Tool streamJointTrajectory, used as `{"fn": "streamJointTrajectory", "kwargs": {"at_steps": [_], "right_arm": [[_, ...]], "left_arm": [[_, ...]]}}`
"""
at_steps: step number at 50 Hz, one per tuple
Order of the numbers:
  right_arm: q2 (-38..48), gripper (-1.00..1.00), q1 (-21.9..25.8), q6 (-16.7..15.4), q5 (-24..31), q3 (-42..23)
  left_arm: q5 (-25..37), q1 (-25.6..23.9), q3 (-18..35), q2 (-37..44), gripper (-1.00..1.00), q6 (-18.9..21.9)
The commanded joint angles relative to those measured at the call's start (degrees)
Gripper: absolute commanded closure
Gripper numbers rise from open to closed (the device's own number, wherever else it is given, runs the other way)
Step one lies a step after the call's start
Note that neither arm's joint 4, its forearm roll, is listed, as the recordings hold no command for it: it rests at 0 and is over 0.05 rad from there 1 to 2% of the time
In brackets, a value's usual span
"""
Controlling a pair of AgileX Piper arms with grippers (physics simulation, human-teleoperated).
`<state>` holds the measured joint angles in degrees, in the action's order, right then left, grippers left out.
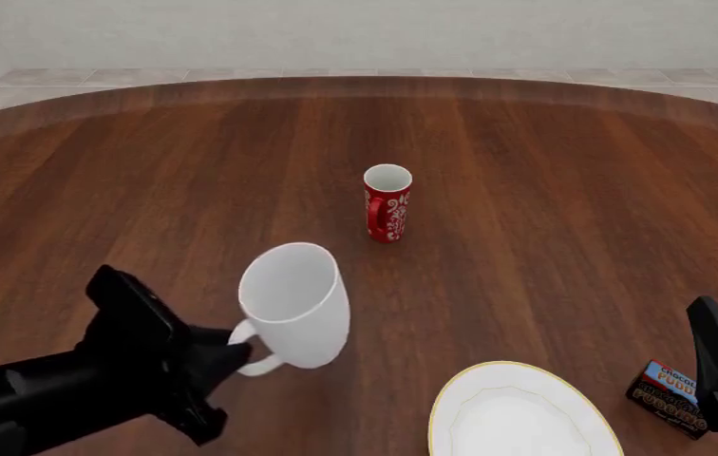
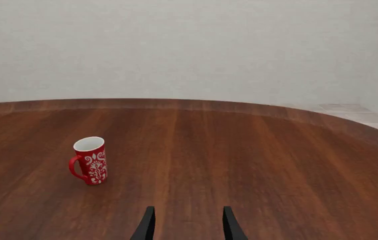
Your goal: Put the white mug on the plate.
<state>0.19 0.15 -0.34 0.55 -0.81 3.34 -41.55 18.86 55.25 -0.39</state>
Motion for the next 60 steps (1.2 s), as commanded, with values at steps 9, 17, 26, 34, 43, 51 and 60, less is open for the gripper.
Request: {"fn": "streamJointTrajectory", "kwargs": {"at_steps": [9,17,26,34,43,51,60], "right_arm": [[0.01,-1.0,0.01,-0.01,0.01,0.0],[0.0,-1.0,0.01,-0.01,0.0,0.0],[0.0,-1.0,-0.01,0.01,0.01,0.0],[0.0,-1.0,0.0,0.0,0.0,0.0],[0.0,-1.0,0.0,-0.01,0.01,0.0],[0.0,-1.0,0.0,-0.01,0.01,0.0],[0.01,-1.0,0.02,-0.01,0.01,0.0]], "left_arm": [[-0.19,-7.52,4.16,1.95,1.0,-0.17],[-4.31,-10.09,4.4,6.57,1.0,0.53],[-3.13,-11.67,6.66,8.06,1.0,0.76],[-3.82,-13.19,8.16,10.41,1.0,1.02],[-6.27,-14.43,9.1,14.03,1.0,1.37],[-6.19,-15.48,11.0,15.8,1.0,1.67],[-6.65,-16.6,12.21,17.84,1.0,2.06]]}}
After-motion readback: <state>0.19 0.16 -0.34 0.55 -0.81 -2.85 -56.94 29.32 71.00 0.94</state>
